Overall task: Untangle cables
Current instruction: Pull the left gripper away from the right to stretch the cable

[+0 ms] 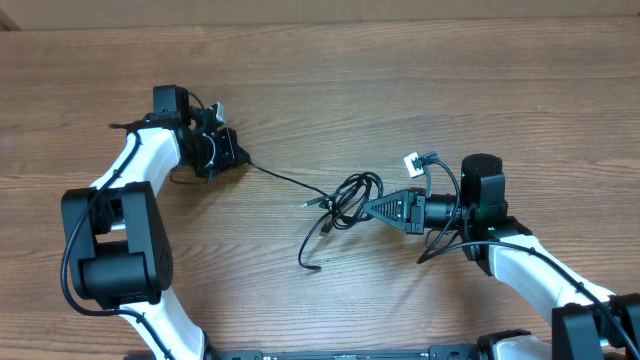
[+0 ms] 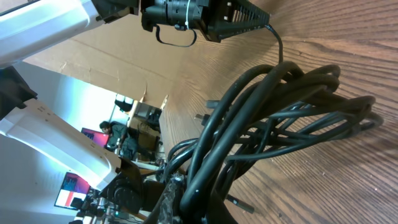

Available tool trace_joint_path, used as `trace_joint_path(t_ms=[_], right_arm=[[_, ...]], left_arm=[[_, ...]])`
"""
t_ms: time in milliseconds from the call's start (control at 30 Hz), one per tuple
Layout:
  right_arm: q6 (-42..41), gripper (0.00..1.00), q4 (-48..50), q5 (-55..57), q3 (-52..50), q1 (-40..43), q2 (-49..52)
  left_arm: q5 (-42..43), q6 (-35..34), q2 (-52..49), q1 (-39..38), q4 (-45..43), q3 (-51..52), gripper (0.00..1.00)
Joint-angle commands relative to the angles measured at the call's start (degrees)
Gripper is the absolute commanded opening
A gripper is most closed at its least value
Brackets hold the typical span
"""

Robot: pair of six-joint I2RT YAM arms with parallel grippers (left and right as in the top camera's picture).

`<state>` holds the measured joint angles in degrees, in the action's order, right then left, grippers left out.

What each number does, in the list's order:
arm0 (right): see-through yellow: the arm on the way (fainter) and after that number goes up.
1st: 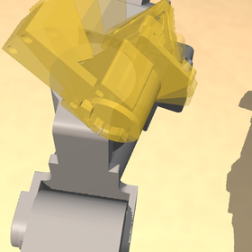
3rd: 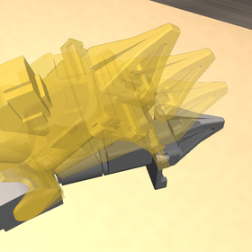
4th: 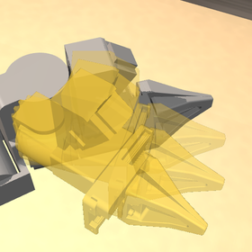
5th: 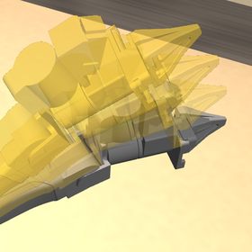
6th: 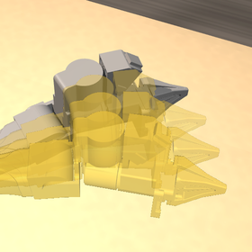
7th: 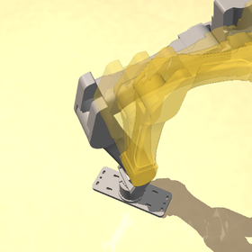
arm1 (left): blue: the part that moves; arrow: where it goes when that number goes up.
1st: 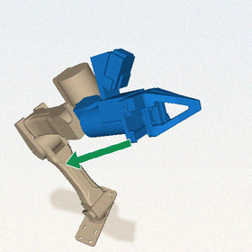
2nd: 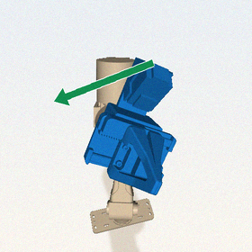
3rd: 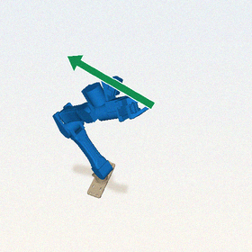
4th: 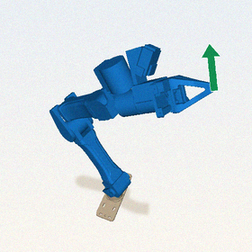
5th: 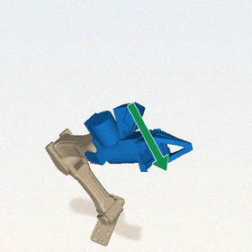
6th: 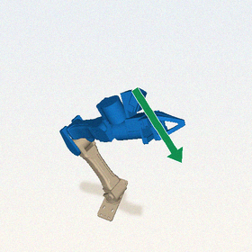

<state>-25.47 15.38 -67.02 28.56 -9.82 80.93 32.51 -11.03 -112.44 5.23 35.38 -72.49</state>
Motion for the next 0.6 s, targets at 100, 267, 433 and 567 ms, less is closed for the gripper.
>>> trace_joint_path(t_ms=[100, 267, 433, 567], right_arm=[[3.5, 0.04, -4.3, 0.5, 0.8, 0.1, -0.1], [8.0, 0.04, -9.3, 0.5, 0.8, 0.2, -0.1], [8.0, 0.04, -9.3, 0.0, 0.8, 0.1, -0.1], [8.0, 0.04, -7.8, -5.7, 0.8, 0.2, -0.1]], left_arm=[[16.3, 10.6, -0.3, 0.7, -0.9, -0.7, 0.18], [30.9, 19.8, -0.3, 0.1, 0.4, -0.7, 0.54], [36.3, 27.9, -0.3, -3.0, 2.4, -0.7, 0.67], [35.9, 32.0, -0.3, -7.7, 2.3, -0.7, 0.69]])
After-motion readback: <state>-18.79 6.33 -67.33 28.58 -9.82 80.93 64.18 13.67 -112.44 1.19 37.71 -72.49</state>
